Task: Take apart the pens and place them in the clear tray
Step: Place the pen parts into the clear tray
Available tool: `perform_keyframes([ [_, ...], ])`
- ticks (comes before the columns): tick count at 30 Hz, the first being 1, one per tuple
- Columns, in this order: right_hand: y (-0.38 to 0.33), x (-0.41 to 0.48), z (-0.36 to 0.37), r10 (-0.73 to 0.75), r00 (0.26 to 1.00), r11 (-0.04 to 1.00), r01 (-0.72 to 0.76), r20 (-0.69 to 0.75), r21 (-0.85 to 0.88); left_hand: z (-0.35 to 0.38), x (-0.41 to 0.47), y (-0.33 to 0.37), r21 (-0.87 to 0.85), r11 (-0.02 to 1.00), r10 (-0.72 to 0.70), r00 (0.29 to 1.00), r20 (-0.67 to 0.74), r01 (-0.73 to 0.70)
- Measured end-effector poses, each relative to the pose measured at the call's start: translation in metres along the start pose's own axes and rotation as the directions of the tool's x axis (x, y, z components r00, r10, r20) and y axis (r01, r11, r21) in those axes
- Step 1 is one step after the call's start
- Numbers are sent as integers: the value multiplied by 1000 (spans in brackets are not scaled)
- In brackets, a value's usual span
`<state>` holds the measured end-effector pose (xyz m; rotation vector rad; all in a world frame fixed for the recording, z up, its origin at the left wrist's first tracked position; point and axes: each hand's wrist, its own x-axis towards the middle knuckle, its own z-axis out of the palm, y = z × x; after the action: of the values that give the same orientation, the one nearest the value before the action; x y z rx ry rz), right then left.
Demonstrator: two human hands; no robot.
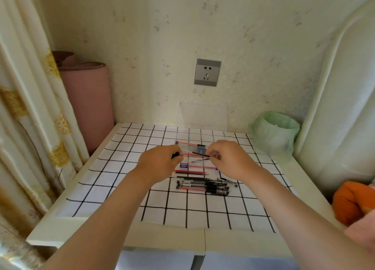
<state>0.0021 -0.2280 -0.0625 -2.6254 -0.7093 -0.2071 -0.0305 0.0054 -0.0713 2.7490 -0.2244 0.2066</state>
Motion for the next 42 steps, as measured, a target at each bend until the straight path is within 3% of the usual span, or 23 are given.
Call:
perform_keyframes([
  [13, 4, -9, -3, -39, 999, 999, 38, -25, -16, -4, -3, 3, -241, 969, 71, 992, 108, -43],
  [31, 22, -20, -16, 53, 998, 992, -55, 29, 111, 8, 6, 12, -243, 966, 122, 984, 128, -88],
  [42, 27, -22, -18, 76, 996, 991, -82, 52, 110, 9, 9, 25, -241, 970, 42, 998, 47, -29],
])
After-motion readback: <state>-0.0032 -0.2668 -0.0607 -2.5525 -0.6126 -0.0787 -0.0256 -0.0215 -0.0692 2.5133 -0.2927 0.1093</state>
